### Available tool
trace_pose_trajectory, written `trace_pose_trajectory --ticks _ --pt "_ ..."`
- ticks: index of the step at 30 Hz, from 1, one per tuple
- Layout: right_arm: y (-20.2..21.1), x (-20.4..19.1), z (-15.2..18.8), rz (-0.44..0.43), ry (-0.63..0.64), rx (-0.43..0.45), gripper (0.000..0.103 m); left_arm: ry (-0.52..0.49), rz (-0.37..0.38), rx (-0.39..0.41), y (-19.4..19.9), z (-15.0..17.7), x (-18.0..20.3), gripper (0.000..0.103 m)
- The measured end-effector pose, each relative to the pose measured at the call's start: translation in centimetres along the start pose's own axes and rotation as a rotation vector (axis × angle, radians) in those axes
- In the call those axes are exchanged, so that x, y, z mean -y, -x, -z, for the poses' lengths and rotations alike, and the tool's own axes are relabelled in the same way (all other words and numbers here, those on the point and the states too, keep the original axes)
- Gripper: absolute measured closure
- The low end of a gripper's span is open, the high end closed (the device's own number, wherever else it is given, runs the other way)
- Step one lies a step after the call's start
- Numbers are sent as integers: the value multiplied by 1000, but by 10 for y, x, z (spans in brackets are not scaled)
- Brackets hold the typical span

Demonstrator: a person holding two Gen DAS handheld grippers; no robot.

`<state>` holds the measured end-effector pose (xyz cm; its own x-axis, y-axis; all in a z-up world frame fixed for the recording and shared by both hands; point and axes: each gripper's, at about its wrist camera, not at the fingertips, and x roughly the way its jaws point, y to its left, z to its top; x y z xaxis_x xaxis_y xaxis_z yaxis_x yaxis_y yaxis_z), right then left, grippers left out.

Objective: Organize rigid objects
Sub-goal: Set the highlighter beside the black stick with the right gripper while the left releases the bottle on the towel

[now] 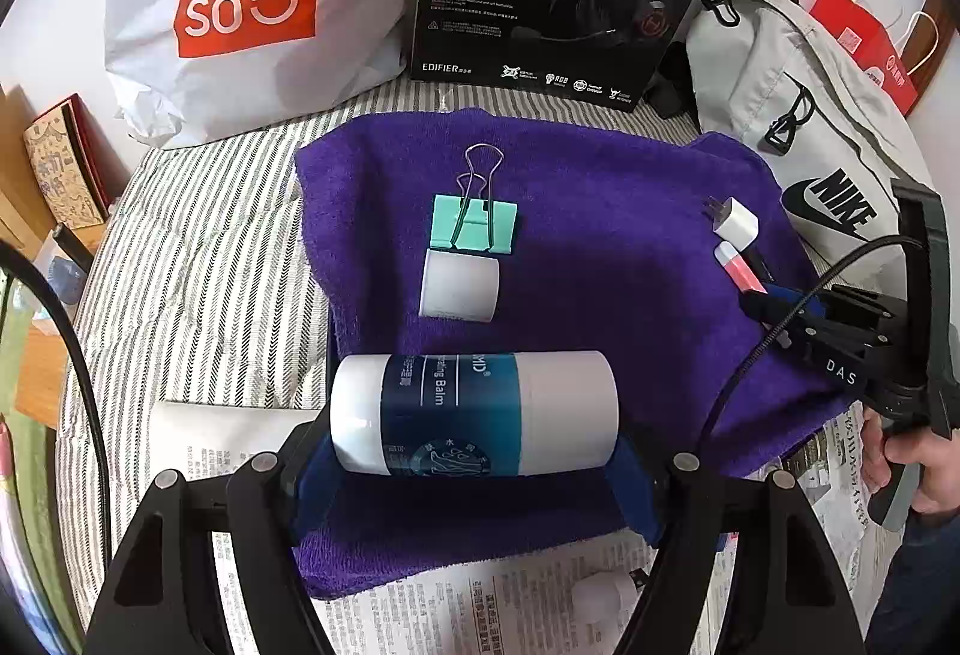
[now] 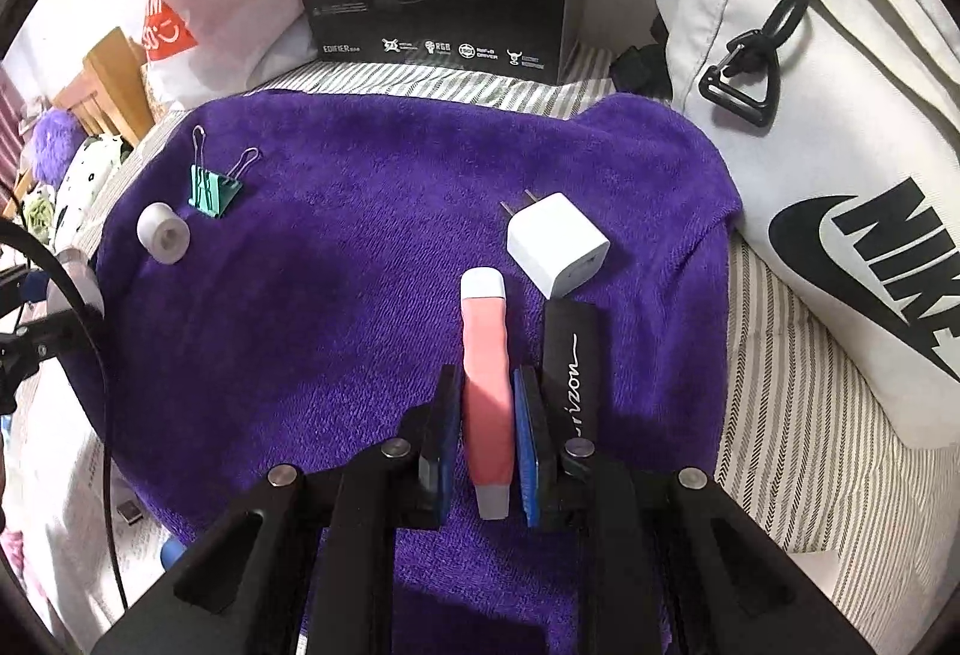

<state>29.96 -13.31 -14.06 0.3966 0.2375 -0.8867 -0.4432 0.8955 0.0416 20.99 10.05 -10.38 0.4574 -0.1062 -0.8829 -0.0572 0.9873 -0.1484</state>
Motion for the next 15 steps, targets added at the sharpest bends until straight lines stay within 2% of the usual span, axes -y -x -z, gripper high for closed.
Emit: trace_pose_trajectory --ticks 5,7,9,11,15 --pt "1 2 2 -13 10 9 84 -9 -9 -7 -7 -2 2 29" --pt "1 2 4 -29 11 7 81 -10 -11 -12 -10 -3 1 29" --pt "3 2 6 -49 14 4 72 -8 -12 -16 -14 -5 1 29" --pt "5 1 8 -48 19 -5 67 -20 -26 -15 -16 -6 4 29" --pt "10 -3 15 -21 38 -26 65 -45 -73 -12 -22 -8 10 29"
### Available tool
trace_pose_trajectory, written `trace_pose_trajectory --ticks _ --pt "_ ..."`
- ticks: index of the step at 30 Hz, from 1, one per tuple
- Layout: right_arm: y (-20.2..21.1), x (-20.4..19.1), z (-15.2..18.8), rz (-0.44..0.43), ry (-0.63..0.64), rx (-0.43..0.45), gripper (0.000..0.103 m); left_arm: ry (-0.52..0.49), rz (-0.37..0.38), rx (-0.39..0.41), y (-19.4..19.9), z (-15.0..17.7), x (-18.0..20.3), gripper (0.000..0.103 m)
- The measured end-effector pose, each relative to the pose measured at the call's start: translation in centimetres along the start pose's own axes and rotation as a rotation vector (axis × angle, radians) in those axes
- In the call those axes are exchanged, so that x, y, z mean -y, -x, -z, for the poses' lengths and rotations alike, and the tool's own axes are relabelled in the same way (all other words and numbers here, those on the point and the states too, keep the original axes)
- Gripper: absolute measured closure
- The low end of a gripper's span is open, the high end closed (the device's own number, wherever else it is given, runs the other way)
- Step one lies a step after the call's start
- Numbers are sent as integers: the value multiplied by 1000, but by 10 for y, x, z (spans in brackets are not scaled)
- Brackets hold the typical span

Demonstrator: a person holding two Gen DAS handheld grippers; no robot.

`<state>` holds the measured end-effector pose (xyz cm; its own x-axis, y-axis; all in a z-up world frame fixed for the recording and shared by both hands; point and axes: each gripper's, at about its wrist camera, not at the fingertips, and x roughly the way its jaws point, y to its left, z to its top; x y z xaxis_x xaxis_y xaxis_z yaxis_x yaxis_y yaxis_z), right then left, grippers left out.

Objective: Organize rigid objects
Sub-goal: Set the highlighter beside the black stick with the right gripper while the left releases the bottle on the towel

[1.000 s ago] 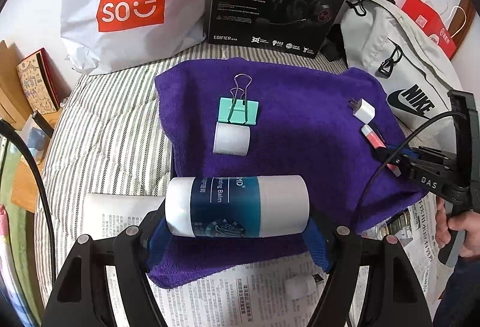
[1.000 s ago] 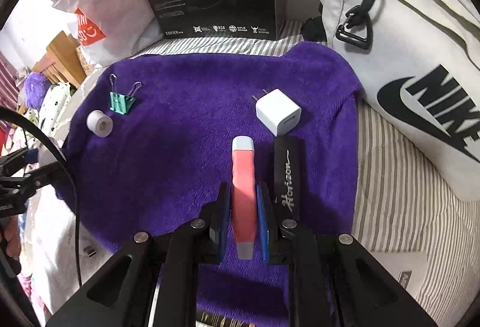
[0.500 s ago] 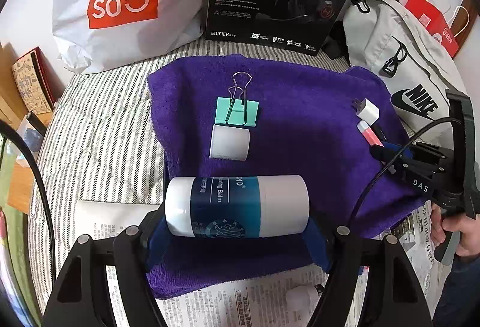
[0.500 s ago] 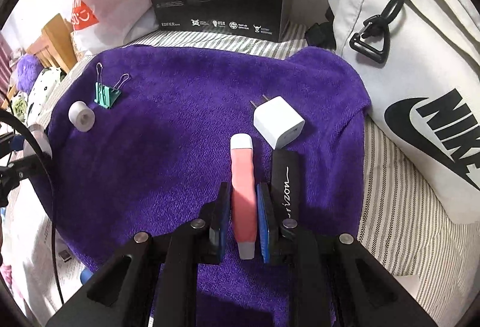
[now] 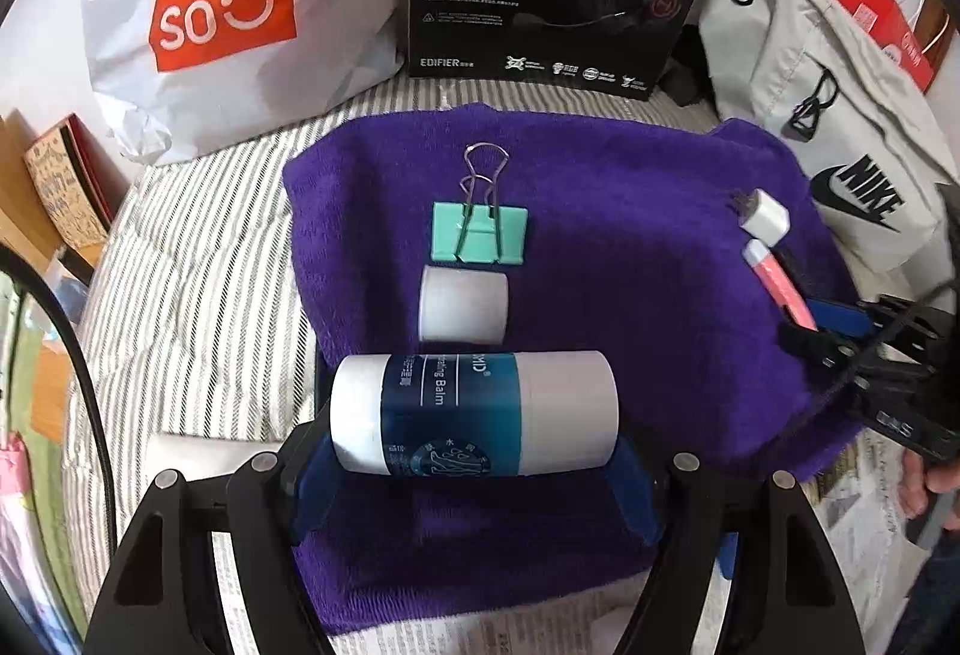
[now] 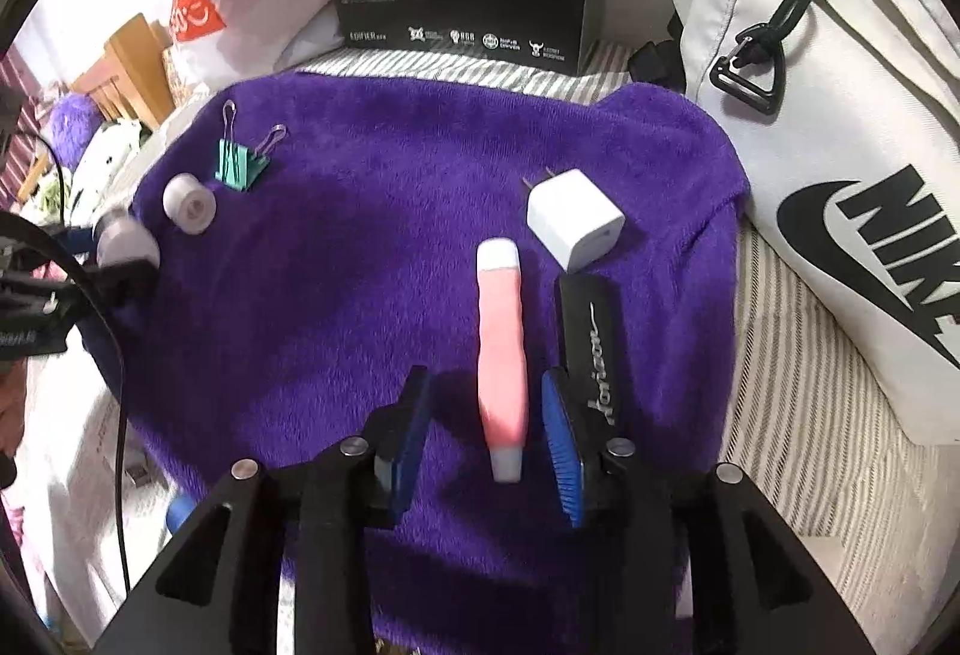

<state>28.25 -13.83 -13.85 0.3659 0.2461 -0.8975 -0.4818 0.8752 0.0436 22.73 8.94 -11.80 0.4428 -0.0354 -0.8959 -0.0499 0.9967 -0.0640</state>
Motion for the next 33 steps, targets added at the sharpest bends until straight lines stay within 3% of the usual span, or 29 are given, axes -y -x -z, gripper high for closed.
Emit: trace_pose_trajectory --ticks 5,8,23,29,33 --pt "12 2 11 -11 -31 2 64 -63 -75 -19 -9 1 15 29" --pt "23 5 18 -14 -52 14 58 -105 -118 -35 -15 1 25 29" --pt "76 19 53 -36 -142 91 53 -69 -81 -50 -20 2 20 28" --pt "96 16 68 -38 -146 106 52 -78 -75 -88 -23 2 27 14" --pt "103 14 82 -33 -158 95 52 -48 -75 -95 -19 4 28 14"
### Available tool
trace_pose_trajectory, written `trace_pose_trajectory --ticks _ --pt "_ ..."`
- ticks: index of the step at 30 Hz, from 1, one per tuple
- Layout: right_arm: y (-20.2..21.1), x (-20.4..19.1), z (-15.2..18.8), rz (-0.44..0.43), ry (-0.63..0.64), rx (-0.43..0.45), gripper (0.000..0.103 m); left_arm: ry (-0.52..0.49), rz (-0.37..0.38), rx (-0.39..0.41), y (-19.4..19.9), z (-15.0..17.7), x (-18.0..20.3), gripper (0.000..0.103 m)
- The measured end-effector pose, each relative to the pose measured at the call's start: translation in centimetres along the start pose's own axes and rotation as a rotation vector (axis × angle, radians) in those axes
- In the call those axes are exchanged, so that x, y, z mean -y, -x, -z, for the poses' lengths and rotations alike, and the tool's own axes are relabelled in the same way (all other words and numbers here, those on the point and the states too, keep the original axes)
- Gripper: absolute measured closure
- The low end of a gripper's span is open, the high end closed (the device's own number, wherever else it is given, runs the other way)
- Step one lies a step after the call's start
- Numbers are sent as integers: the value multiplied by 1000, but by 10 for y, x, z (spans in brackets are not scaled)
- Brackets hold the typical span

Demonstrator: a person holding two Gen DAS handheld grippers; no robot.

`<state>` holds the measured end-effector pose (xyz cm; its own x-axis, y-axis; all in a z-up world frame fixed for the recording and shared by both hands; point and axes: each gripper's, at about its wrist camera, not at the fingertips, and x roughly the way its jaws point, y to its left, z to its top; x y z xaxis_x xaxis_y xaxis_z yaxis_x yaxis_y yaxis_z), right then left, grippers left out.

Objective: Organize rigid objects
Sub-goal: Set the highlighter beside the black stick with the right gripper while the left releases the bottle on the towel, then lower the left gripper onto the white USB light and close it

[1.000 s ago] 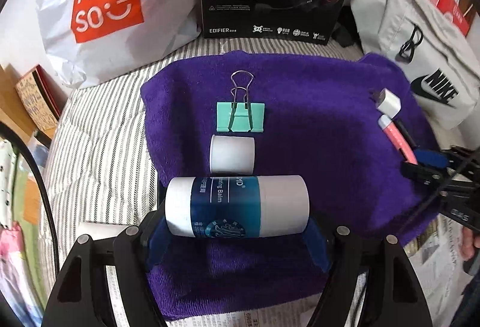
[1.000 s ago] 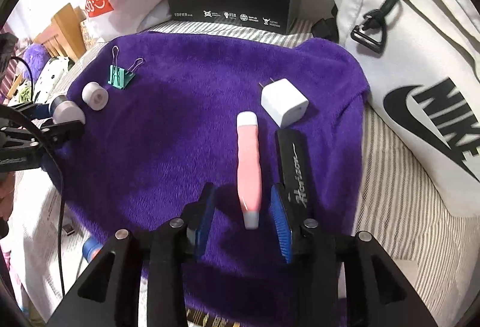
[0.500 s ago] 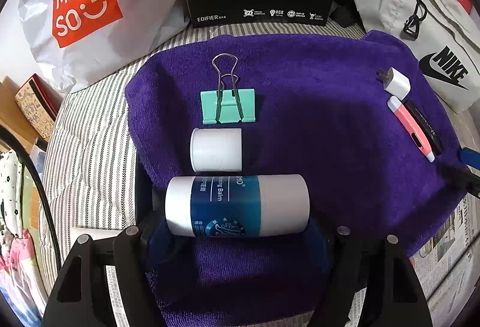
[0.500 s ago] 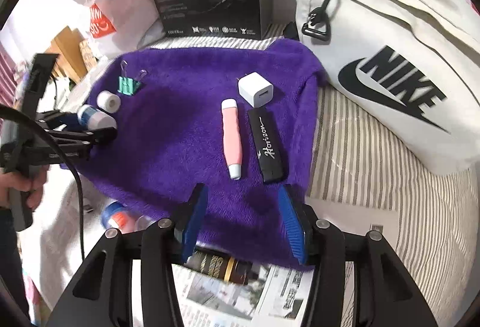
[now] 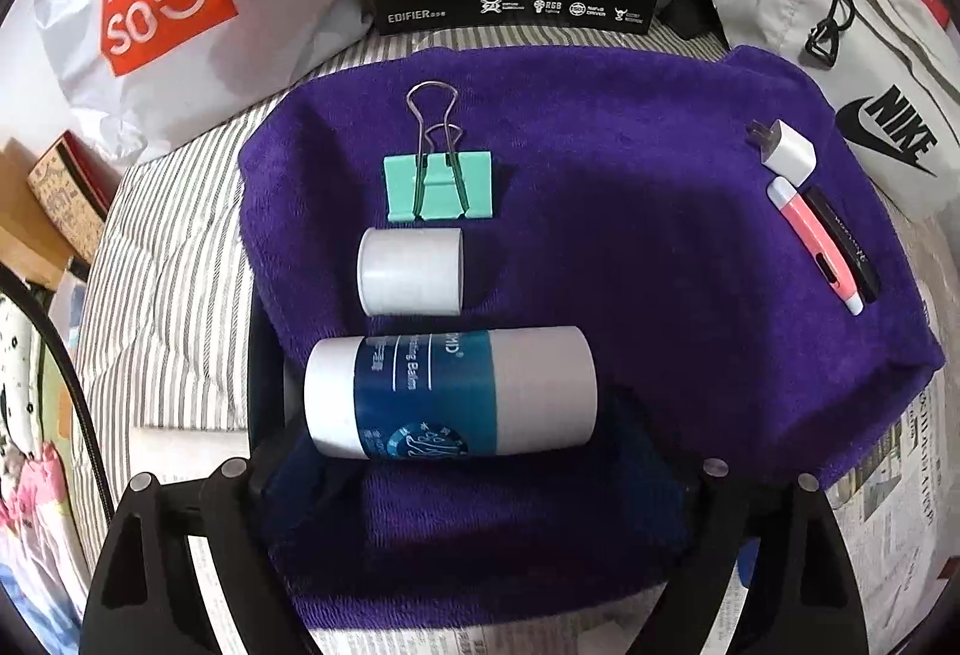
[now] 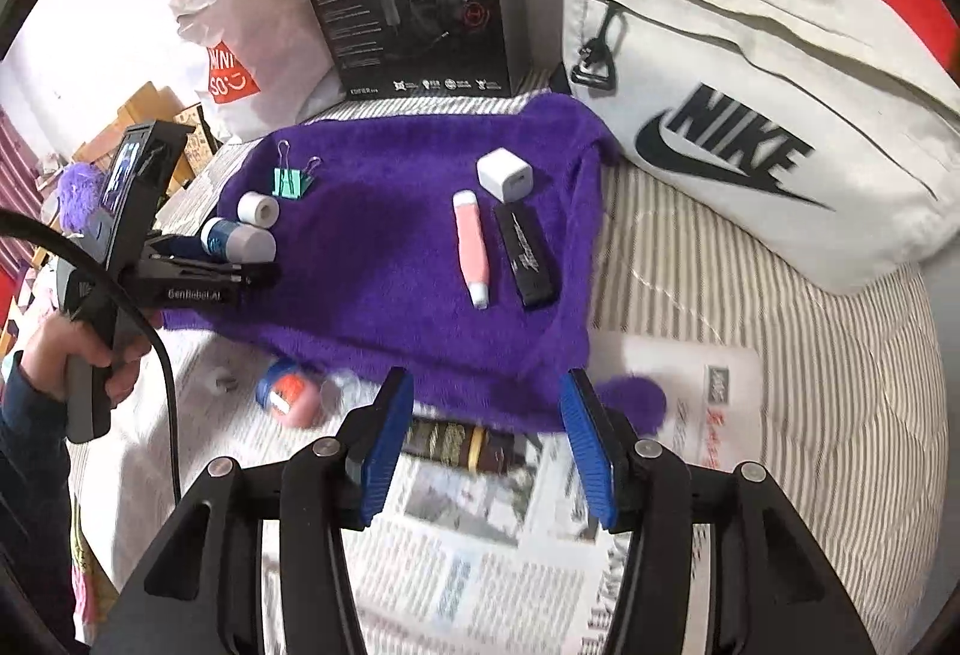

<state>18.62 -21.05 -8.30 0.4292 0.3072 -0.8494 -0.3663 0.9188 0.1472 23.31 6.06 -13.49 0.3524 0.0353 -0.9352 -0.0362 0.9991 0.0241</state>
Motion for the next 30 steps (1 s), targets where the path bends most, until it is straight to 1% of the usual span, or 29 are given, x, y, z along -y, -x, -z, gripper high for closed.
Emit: trace_pose_trajectory --ticks 3,11,16,19,21,23,25,28,30 --pt "7 0 14 2 -11 -9 52 25 31 12 14 6 1 14" --pt "23 0 42 0 -41 -18 52 32 13 90 66 34 9 14" --pt "34 -5 57 -7 -57 -17 52 45 0 110 83 58 10 14" --pt "41 -8 65 -15 -72 -7 52 63 -12 122 89 71 5 14" --pt "43 -9 69 -17 -80 -6 52 88 -7 130 91 84 0 14" --pt "44 -11 73 -17 -86 -15 51 110 -17 121 89 94 -4 14" --pt "45 -13 77 -13 -82 -19 51 121 -3 114 85 104 -7 14" --pt "46 -15 83 -11 -77 -25 50 110 23 103 77 109 1 14" --pt "45 -17 86 -13 -80 -25 50 90 15 104 73 109 10 15"
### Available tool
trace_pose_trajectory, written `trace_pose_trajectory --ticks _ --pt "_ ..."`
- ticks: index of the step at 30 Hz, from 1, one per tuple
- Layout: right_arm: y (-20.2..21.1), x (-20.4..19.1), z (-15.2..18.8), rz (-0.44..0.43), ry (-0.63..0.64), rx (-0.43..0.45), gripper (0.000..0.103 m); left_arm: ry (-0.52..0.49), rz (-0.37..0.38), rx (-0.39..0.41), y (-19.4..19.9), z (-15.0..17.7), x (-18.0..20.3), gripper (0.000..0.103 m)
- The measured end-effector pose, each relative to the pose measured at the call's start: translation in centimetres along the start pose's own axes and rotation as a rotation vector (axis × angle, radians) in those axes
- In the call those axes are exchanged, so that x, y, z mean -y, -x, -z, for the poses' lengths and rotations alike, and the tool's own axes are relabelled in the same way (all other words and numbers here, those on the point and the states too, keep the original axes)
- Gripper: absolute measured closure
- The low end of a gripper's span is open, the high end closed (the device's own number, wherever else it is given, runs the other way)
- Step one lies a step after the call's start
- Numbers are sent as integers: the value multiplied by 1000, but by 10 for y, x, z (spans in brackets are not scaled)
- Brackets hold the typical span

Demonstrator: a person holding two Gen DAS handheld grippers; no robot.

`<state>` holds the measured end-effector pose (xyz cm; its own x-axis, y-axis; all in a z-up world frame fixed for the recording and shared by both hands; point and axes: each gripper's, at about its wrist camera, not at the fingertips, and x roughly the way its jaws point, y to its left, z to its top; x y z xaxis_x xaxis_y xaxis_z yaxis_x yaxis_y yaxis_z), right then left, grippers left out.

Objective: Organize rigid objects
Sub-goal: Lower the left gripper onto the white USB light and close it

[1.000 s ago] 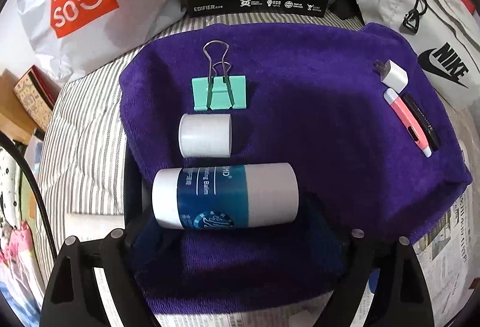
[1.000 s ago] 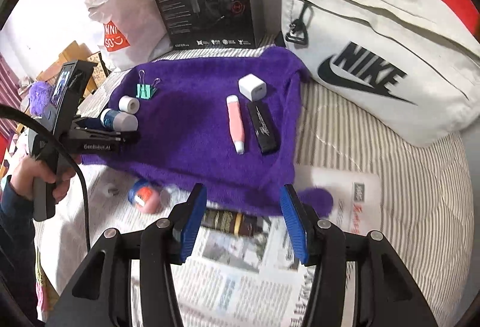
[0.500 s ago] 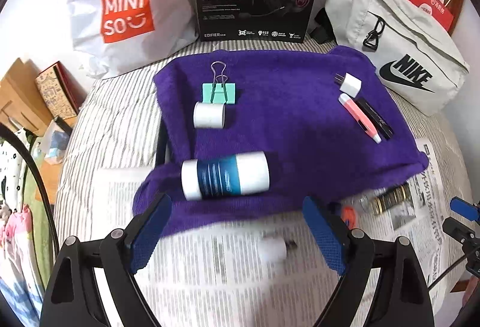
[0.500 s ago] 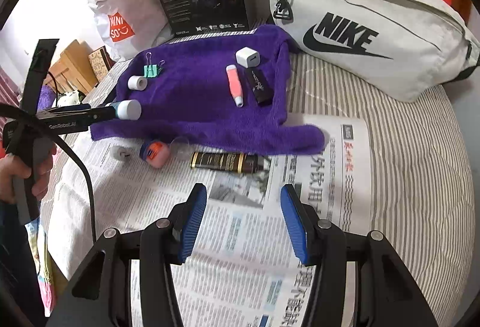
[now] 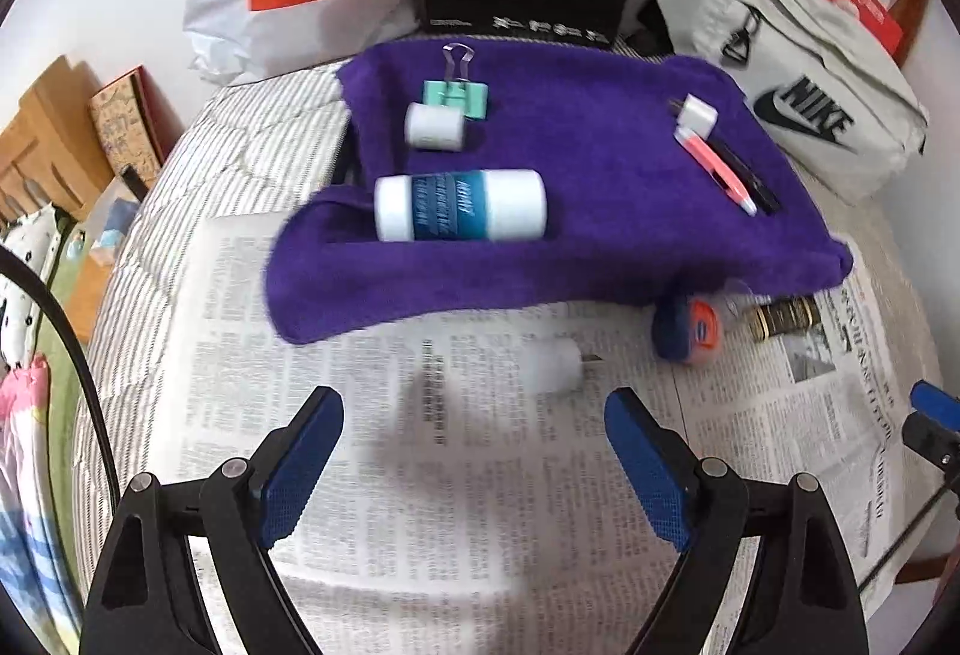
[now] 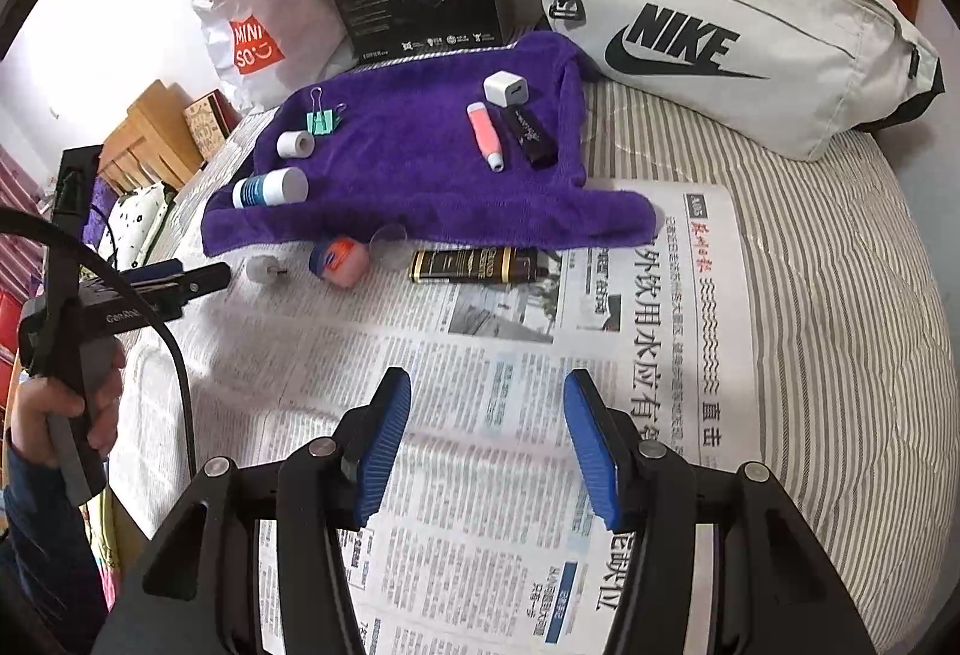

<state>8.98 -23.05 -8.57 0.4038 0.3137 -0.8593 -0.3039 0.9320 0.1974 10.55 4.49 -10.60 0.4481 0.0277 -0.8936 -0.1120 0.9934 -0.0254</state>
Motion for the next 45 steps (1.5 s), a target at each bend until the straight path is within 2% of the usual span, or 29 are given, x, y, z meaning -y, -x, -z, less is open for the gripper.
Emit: trace_pose_trajectory --ticks 4,10,14,21,23,28,35,36,38,40,45 --pt "-2 -2 6 -7 11 -16 50 -16 1 -24 -16 -3 15 15" --pt "-10 1 12 -7 13 -42 49 14 -8 -29 -33 -7 25 15" --pt "-16 2 14 -1 19 -61 50 37 -21 -28 -41 -8 28 21" --pt "-21 7 15 -10 2 -74 49 25 -38 -8 -38 -6 27 46" --pt "-24 8 13 -10 -3 -75 49 16 -28 -8 -35 -5 25 60" --pt "-36 5 3 4 6 -80 50 22 4 -18 -32 -5 16 69" --pt "-45 -5 -4 -6 29 -92 50 -11 52 -5 -28 2 11 67" --pt "-46 -7 -4 -8 35 -95 49 -14 67 2 -27 4 10 65" --pt "-49 -11 -2 -10 46 -105 49 -12 106 14 -25 6 7 47" --pt "-51 -13 1 -13 54 -113 49 -16 117 22 -24 9 5 40" --pt "-58 -16 7 -15 62 -130 49 -42 92 33 -22 16 7 40"
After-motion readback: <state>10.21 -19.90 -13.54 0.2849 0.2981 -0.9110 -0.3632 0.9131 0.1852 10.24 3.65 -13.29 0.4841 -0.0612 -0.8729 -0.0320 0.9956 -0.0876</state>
